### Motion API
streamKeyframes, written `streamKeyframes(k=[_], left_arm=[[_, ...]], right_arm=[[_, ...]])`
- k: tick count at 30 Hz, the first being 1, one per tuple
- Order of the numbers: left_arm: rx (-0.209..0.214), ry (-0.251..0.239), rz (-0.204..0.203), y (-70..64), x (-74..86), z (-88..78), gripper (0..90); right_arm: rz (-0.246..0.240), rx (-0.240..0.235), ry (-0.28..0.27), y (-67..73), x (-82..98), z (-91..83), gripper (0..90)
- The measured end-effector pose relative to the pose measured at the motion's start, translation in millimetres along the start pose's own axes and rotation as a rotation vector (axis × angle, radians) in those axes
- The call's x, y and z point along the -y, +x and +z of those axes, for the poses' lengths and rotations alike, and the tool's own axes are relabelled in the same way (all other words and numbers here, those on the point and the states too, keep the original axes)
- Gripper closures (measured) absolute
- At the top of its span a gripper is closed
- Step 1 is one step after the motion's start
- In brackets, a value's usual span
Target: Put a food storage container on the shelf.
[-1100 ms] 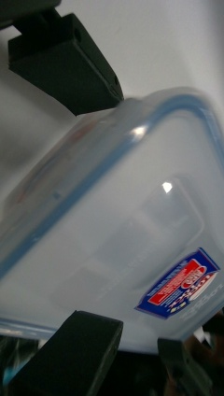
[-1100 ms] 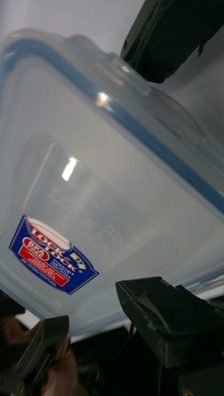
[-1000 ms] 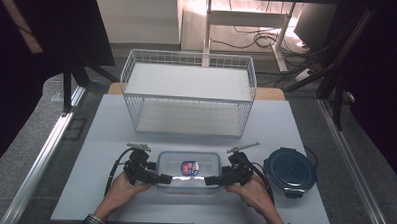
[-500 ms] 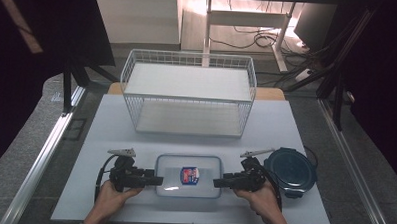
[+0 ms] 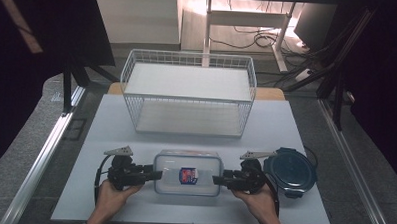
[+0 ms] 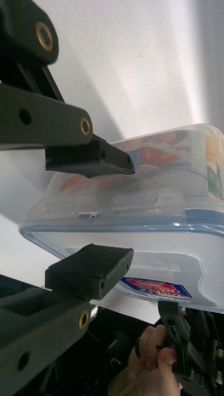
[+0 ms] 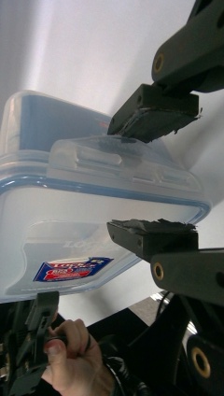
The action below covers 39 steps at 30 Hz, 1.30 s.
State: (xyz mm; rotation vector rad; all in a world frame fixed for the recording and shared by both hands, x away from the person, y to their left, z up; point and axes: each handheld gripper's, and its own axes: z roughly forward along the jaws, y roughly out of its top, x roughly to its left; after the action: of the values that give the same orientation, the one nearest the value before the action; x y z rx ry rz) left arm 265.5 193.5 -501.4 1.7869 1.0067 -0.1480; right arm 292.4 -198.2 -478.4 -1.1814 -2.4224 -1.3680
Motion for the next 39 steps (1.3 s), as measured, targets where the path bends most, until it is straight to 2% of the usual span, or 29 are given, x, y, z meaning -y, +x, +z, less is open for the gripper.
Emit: streamKeyframes(k=[7,11,18,32,39], left_arm=[[-0.011,-0.044,0.031,-6.3,-17.7,-7.1,53.8],[-0.017,-0.056,0.043,-9.0,-25.1,-11.1,53.7],[-0.026,-0.066,0.066,-14.7,-46.6,-14.4,53.6],[-0.049,-0.096,0.102,-20.8,-90.2,-33.5,53.5],[-0.054,-0.112,0.101,-21.5,-109.2,-45.0,53.4]], right_arm=[[-0.035,0.010,-0.068,5.0,-13.0,-9.8,49.5],[-0.056,0.012,-0.086,7.4,-21.0,-13.5,49.6],[-0.058,0.001,-0.139,5.7,-39.5,-24.4,50.2],[-0.085,-0.020,-0.182,7.4,-79.4,-34.0,50.4],[-0.113,-0.027,-0.186,11.6,-103.4,-37.4,50.5]])
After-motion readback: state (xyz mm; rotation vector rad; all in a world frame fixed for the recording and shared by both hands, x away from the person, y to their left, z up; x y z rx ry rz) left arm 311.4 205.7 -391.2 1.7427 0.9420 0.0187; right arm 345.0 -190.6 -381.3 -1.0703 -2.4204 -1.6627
